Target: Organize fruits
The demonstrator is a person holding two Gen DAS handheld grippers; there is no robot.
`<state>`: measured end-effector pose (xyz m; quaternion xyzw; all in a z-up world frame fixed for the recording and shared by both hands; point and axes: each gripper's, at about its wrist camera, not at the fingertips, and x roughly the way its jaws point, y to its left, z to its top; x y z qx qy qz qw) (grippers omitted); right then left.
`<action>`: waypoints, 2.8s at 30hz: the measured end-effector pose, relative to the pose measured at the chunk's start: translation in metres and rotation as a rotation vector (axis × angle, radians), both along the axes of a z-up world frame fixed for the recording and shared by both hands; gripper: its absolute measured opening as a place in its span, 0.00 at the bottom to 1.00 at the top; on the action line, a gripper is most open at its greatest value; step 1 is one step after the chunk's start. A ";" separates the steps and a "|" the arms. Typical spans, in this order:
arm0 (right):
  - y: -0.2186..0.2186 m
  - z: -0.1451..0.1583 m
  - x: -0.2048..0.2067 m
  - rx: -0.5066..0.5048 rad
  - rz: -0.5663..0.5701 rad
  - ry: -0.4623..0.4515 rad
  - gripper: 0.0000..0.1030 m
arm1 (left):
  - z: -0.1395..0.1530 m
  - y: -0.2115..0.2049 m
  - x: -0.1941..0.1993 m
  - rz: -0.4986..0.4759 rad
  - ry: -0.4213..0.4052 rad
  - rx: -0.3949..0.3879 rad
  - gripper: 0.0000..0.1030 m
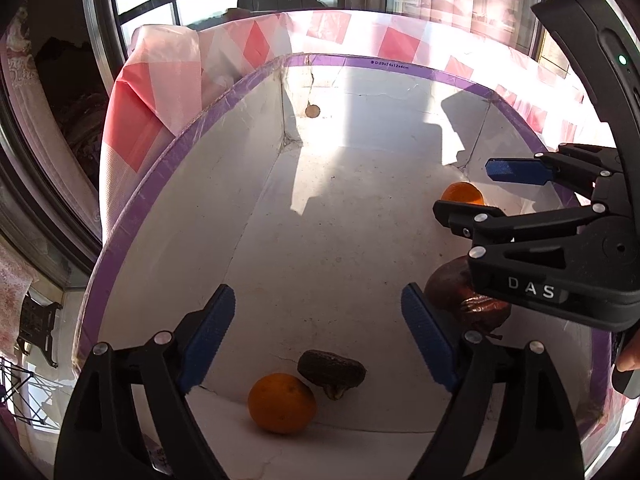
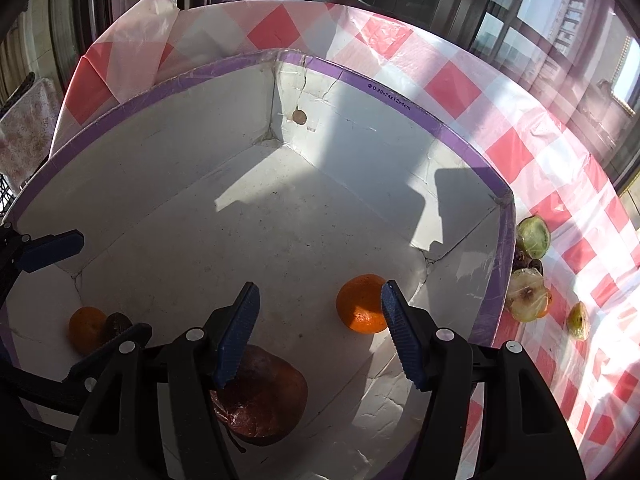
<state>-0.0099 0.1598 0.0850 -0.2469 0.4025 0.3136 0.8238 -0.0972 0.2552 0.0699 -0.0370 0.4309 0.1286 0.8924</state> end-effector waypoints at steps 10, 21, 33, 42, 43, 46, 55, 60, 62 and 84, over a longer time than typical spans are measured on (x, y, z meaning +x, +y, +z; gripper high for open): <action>-0.051 0.026 -0.021 0.345 -0.039 -0.174 0.85 | 0.012 -0.010 -0.007 0.144 -0.063 0.148 0.95; -0.243 0.013 -0.001 0.579 -0.428 -0.285 0.86 | 0.073 -0.143 -0.018 -0.205 -0.504 0.023 0.98; -0.364 -0.047 0.060 0.410 -0.728 -0.148 0.86 | -0.040 -0.265 0.135 -0.334 -0.257 -0.194 0.98; -0.348 -0.063 0.163 0.339 -0.692 -0.010 0.86 | -0.062 -0.233 0.162 -0.283 -0.187 -0.426 0.98; -0.344 -0.064 0.175 0.330 -0.690 -0.009 0.86 | -0.063 -0.231 0.163 -0.266 -0.186 -0.438 0.98; -0.329 -0.068 0.212 0.292 -0.671 0.020 0.86 | -0.064 -0.226 0.163 -0.231 -0.204 -0.454 0.98; -0.298 -0.078 0.261 0.161 -0.616 0.042 0.82 | -0.061 -0.219 0.161 -0.197 -0.231 -0.488 0.98; -0.309 -0.073 0.226 0.215 -0.638 0.020 0.62 | -0.061 -0.218 0.160 -0.186 -0.233 -0.493 0.98; -0.320 -0.070 0.203 0.277 -0.668 0.019 0.62 | -0.060 -0.218 0.161 -0.185 -0.230 -0.490 0.98; -0.377 -0.071 0.155 0.652 -0.770 0.042 0.62 | -0.065 -0.232 0.260 -0.159 0.000 -0.123 0.98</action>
